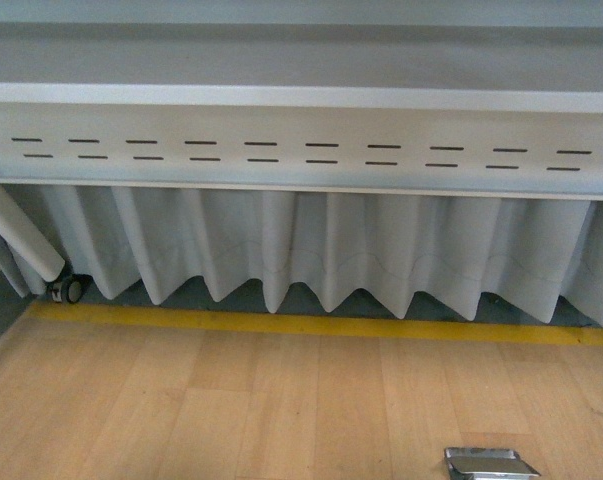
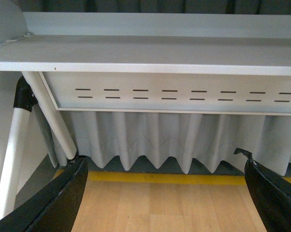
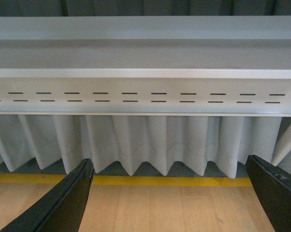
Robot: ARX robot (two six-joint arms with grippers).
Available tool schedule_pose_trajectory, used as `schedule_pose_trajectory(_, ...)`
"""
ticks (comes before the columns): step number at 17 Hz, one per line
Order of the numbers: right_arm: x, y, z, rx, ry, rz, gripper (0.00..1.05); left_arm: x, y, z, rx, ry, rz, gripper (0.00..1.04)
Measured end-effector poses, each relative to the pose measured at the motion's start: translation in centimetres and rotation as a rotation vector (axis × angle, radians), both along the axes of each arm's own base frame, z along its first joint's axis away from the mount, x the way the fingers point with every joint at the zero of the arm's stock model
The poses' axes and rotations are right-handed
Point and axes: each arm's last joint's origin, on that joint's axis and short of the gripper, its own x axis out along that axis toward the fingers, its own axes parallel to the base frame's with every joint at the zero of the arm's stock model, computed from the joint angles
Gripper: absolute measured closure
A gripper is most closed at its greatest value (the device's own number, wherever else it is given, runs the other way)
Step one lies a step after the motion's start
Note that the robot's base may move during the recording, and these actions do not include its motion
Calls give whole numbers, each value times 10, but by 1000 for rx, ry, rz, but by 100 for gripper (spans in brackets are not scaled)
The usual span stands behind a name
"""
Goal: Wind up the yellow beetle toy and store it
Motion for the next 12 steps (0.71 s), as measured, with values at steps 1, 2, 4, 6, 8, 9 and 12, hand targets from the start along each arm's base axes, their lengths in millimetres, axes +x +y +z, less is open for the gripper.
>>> schedule_pose_trajectory(1, 0, 0, 0, 0, 0, 0, 6, 0, 0, 0, 0, 0, 0, 7)
schedule_pose_trajectory(2, 0, 0, 0, 0, 0, 0, 6, 0, 0, 0, 0, 0, 0, 7)
schedule_pose_trajectory(4, 0, 0, 0, 0, 0, 0, 6, 0, 0, 0, 0, 0, 0, 7)
schedule_pose_trajectory(6, 0, 0, 0, 0, 0, 0, 6, 0, 0, 0, 0, 0, 0, 7)
schedule_pose_trajectory(8, 0, 0, 0, 0, 0, 0, 6, 0, 0, 0, 0, 0, 0, 7)
schedule_pose_trajectory(9, 0, 0, 0, 0, 0, 0, 6, 0, 0, 0, 0, 0, 0, 7)
schedule_pose_trajectory(12, 0, 0, 0, 0, 3, 0, 6, 0, 0, 0, 0, 4, 0, 7)
